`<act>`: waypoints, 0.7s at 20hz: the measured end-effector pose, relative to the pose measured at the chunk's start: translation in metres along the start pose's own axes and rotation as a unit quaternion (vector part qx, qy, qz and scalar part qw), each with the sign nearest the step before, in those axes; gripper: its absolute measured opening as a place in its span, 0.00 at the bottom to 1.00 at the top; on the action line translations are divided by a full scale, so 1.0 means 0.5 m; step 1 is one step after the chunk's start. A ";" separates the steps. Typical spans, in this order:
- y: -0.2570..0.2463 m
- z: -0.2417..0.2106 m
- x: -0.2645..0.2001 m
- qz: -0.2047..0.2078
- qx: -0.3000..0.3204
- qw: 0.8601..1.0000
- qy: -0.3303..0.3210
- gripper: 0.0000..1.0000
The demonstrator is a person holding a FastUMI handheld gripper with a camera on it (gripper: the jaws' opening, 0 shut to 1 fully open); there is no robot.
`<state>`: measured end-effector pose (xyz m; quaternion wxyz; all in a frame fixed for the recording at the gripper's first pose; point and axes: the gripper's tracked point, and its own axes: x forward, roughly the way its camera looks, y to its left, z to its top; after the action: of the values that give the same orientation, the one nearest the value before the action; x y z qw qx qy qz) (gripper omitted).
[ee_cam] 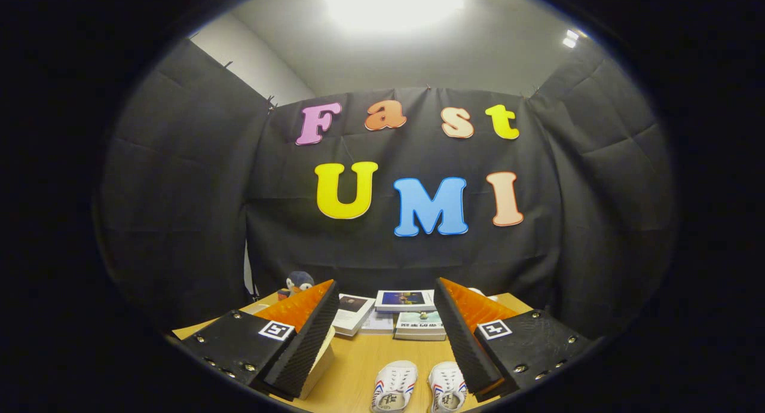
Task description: Open the storage box then place both shoes into the box .Put the left shoe in first, then the right shoe, with the right side of both shoes facing outward in a uniform manner.
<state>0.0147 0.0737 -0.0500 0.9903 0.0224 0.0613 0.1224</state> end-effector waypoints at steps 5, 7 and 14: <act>0.028 -0.077 0.010 0.016 0.037 0.998 0.047 0.96; 0.042 -0.102 0.013 0.024 0.048 0.996 0.065 0.96; 0.101 -0.194 0.020 0.062 0.148 0.978 0.131 0.96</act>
<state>-0.0002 0.1280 -0.1444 0.9498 0.1562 0.2064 0.1755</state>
